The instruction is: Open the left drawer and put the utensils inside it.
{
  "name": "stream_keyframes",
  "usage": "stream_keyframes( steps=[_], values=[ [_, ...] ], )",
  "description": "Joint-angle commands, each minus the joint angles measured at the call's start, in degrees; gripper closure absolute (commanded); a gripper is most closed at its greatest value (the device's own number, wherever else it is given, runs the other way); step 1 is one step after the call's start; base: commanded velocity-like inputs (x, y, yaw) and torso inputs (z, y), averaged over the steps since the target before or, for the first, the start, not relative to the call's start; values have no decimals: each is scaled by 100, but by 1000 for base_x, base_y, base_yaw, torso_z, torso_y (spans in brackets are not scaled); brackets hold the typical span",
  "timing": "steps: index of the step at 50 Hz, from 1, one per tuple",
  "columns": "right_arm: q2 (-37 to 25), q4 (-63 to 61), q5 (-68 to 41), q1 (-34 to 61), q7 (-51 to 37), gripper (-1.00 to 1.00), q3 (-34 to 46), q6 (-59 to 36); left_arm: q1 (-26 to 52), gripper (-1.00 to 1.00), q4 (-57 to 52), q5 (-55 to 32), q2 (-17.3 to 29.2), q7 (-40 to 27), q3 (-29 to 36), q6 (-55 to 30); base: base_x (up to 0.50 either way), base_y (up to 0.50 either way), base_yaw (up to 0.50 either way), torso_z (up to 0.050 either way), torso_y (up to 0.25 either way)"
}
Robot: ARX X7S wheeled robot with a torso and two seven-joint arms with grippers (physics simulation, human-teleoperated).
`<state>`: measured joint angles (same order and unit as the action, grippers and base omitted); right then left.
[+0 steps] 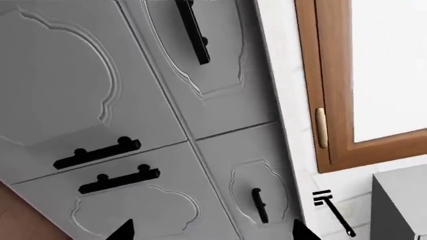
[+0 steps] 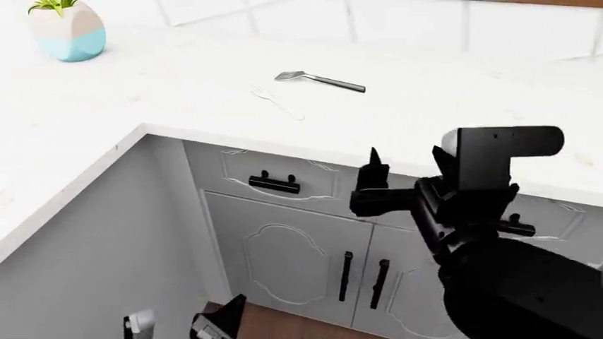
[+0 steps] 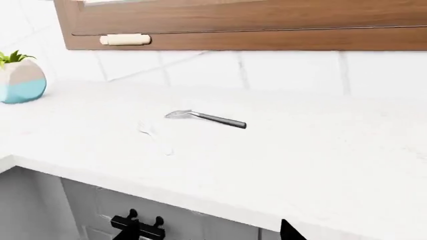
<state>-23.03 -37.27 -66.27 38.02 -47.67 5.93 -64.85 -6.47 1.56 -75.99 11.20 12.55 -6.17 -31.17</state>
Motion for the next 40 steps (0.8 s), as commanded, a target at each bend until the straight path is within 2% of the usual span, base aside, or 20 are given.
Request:
stream_keyframes(
  steps=[1,2,5,6,7,9,10,13,16,22,30,40],
  values=[
    [-1176,1645,-5713,3818,-3682,-100,1317,-1189,-20,-100,477,-656,23,397,-100,-233,0,0,0,0,0],
    [-1250,2070,-5713,4227,-3839,-100,1735,-1386,-15,-100,469,-596,24,392,-74,-205,0,0,0,0,0],
    [-1122,2958,-5789,5111,-3547,-100,2235,-1875,41,-100,570,-528,42,412,-42,-177,0,0,0,0,0],
    [-969,3439,-5365,5567,-3220,-100,2497,-2435,64,-100,606,-486,37,405,-28,-148,0,0,0,0,0],
    [-985,3535,-5105,5688,-2932,-100,2678,-2490,62,-100,599,-488,39,392,-23,-146,0,0,0,0,0],
    [-1040,3963,-3689,6163,-1435,-100,3355,-2494,45,-100,576,-450,42,394,-3,-119,0,0,0,0,0],
    [-988,4243,-2926,6328,-856,-100,3435,-2296,64,-100,604,-429,40,398,10,-109,0,0,0,0,0],
    [-832,4891,-1684,6750,432,-100,3969,-1935,67,-100,603,-404,35,380,33,-85,0,0,0,0,0],
    [-654,5472,-1367,6924,960,-100,4171,-1759,91,-100,679,-369,34,393,50,-52,0,0,0,0,0],
    [-517,6003,-1413,6965,791,-100,4142,-1743,98,-100,701,-368,50,379,72,-42,0,0,0,0,0],
    [-592,5850,-1261,6972,1108,-100,4310,-1606,85,-100,659,-407,63,358,91,-34,0,0,0,0,0],
    [-589,5827,-1165,6992,1359,-100,4503,-1579,100,-100,711,-428,71,362,117,-19,484,127,0,0,0]
  ],
)
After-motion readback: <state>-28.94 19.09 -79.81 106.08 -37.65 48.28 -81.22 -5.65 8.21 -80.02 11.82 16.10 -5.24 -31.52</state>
